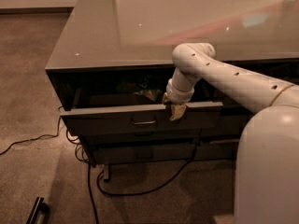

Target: Open top drawer

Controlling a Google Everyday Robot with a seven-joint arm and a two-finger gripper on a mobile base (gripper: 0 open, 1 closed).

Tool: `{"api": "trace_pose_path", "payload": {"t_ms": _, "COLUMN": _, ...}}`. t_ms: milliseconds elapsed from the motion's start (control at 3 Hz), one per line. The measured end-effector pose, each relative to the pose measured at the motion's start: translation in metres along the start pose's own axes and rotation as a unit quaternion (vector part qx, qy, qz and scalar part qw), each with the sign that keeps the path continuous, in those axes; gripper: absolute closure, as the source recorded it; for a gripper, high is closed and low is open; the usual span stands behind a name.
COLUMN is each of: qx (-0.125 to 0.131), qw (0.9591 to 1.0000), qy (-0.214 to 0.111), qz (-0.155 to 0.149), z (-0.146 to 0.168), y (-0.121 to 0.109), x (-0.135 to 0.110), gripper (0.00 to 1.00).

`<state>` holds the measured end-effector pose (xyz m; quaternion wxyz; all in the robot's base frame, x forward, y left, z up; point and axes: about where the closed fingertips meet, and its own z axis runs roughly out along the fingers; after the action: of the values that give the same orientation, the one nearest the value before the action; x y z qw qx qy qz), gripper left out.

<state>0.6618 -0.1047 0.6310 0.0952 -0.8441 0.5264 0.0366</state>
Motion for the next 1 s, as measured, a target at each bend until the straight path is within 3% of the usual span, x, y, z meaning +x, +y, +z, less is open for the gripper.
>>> {"api": "trace_pose_path", "payload": {"t_ms": 333, "qx": 0.000, "qw": 1.0000, "qy": 0.000, "qz": 0.000, "z": -0.0005, "y": 0.0001, "x": -0.0017, "gripper": 0.84}}
{"api": "trace_pose_path", "payload": {"t_ms": 1000, "qx": 0.002, "qw": 0.9999, "qy": 0.007, "qz": -0.007, "z": 0.0033, "y": -0.0079, "x": -0.0067, "gripper": 0.39}}
